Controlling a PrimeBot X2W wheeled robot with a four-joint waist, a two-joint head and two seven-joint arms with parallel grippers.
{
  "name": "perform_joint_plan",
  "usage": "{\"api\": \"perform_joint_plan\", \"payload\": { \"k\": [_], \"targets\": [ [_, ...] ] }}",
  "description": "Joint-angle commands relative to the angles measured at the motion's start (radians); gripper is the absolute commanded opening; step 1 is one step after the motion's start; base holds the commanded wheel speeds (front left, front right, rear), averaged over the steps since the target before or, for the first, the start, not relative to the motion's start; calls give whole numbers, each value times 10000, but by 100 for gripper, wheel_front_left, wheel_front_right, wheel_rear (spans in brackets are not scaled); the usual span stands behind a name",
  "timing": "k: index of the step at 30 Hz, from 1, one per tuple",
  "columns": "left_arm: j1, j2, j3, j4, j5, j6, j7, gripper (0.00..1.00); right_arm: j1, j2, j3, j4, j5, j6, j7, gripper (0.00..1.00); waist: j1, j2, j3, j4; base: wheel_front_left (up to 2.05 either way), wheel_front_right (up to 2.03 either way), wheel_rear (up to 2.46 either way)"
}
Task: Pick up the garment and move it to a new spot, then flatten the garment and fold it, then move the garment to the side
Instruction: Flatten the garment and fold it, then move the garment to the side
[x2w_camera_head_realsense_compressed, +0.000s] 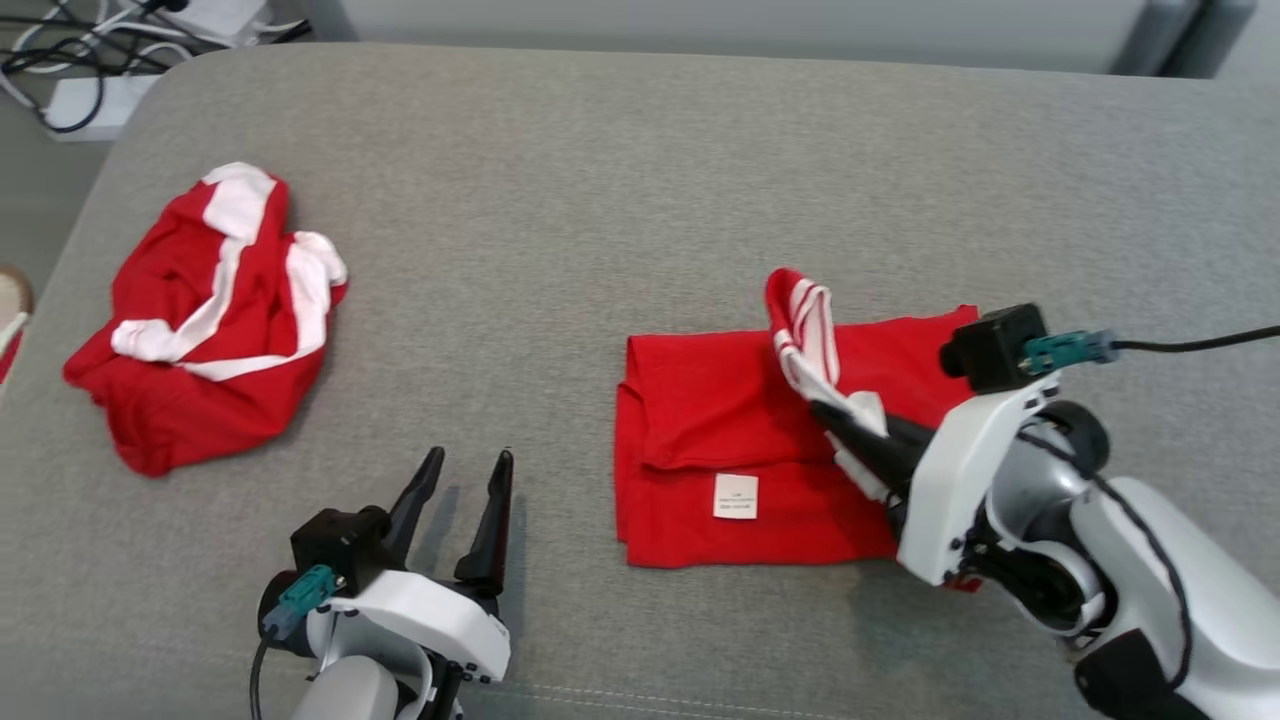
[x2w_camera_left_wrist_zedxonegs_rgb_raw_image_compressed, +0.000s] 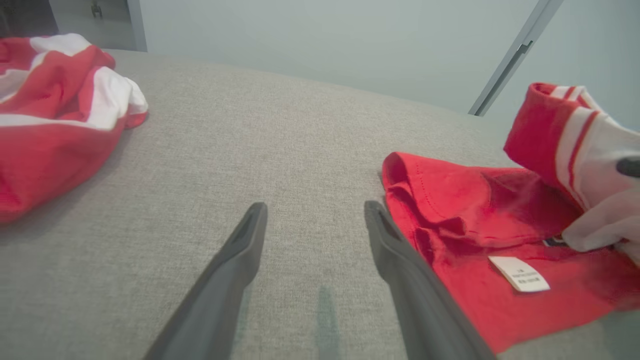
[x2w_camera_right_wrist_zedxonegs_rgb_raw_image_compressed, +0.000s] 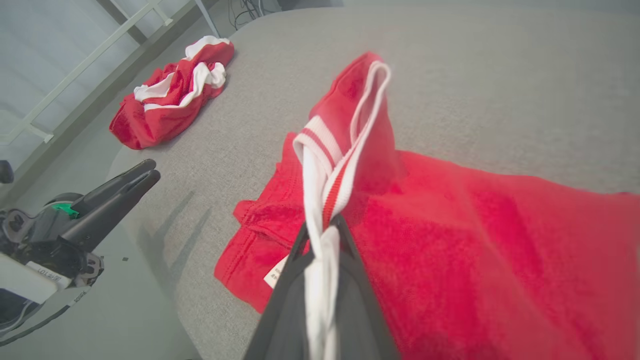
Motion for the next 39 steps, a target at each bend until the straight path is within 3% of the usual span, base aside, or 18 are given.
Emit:
{"api": "perform_joint_plan", "payload": {
  "k": [1,10,16,17,18,19,25,29,34,39],
  "targets": [
    [-61,179,171,-277,-101,105,-61,100,-67,119,172,-230,-48,4,69,0,0,-1,53,397,0,0,0],
    [-32,179,-452,-366,-464,243,-61,100,-377,682,663,923,-641,4,-334,0,0,-1,189,1707,0,0,0],
    [102,179,-413,-355,-459,225,-61,100,-674,985,438,1779,-909,4,-1192,0,0,-1,190,1885,0,0,0],
    [114,179,-416,-355,-466,233,-61,100,-720,1060,456,1904,-929,4,-1269,11,0,-1,192,1873,0,0,0],
    [124,179,-426,-346,-474,236,-61,100,-756,1145,413,2033,-935,4,-1383,46,0,-1,193,1850,0,0,0],
    [124,179,-436,-341,-484,239,-61,100,-791,1240,342,2148,-917,4,-1502,100,0,-1,199,1823,0,0,0],
    [53,179,-417,-382,-510,274,-61,100,-1229,1431,-719,2509,-807,4,-2566,100,0,-1,171,1577,0,0,0],
    [61,179,-346,-447,-472,281,-61,100,-1371,1312,-2226,2678,-552,4,-3735,100,0,-1,85,1372,0,0,0],
    [103,179,-239,-555,-406,292,-61,100,-341,641,-3437,2891,-408,4,-4270,100,0,-1,8,1133,0,0,0],
    [144,179,-35,-598,-284,270,-61,100,1103,521,-3481,2725,-165,4,-4215,100,0,-1,28,854,0,0,0]
  ]
}}
